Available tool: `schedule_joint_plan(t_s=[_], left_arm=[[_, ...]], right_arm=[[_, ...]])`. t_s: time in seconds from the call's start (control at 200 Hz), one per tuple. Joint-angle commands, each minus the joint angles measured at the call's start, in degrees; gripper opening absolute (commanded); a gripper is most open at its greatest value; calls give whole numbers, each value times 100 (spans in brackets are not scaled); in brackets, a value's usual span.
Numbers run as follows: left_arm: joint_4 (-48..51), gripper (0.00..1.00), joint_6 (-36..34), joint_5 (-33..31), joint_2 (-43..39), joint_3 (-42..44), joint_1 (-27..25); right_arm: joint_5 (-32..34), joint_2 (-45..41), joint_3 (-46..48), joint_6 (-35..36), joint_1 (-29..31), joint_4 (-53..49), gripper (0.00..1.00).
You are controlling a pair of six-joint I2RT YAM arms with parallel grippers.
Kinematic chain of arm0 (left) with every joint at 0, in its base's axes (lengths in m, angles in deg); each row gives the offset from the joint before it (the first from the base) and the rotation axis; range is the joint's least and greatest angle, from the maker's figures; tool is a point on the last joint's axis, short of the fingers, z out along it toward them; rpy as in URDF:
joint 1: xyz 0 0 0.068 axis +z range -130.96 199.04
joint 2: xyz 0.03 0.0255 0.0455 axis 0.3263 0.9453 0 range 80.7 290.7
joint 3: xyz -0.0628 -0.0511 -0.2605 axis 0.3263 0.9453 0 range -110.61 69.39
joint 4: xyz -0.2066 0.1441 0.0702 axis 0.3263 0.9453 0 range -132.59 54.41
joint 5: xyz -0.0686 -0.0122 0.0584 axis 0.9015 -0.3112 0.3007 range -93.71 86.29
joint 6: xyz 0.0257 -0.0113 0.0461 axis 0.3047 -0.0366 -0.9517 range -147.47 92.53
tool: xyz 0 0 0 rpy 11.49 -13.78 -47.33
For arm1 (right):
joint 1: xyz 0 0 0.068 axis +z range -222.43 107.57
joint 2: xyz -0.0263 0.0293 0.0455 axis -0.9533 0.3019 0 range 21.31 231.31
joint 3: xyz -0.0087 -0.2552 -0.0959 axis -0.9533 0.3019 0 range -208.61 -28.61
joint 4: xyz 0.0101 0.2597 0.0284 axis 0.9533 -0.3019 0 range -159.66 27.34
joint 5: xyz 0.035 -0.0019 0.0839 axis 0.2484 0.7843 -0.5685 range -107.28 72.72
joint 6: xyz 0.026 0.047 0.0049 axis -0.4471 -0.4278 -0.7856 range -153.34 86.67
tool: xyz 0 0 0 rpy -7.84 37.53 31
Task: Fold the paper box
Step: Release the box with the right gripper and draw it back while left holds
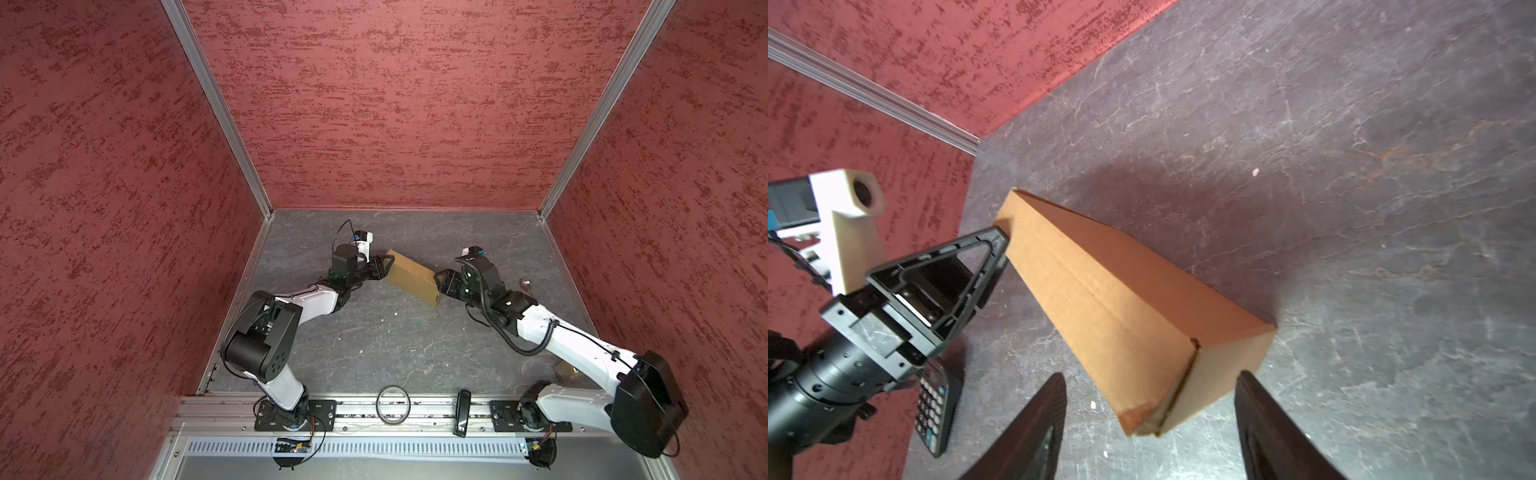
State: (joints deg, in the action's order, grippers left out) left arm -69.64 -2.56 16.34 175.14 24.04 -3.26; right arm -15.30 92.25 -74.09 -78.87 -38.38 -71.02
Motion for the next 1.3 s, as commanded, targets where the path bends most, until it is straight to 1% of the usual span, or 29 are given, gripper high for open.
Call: schedule_joint_plan(t_s=[0.0,0.23,0.416,0.601,0.771,0.947,1.177,1.292], left_arm=[[850,52,-214,-233,128,116,-106],[912,52,-223,-369,137,104,-160],[991,52,-248,-466,171,70,-197],[1060,51,-242,-541,257,12,-213],[1110,51,-232,-621,339,-20,-229],[1165,51,-214,-677,343,-23,-244],[1313,52,-179,-729,184,18,-244],[1410,52,-179,-702,88,28,-246]], right_arm=[[-191,75,239,-346,-97,500,61],[-370,253,613,-455,-126,907,52],[-360,27,1199,-544,-122,1352,42],[-330,-219,1614,-491,-143,1619,32],[-465,-385,1854,-422,-270,1793,23],[-758,-432,1906,-183,-480,1846,20],[-1094,-439,1743,211,-917,1570,15],[-1270,-499,1544,434,-1085,1361,17]])
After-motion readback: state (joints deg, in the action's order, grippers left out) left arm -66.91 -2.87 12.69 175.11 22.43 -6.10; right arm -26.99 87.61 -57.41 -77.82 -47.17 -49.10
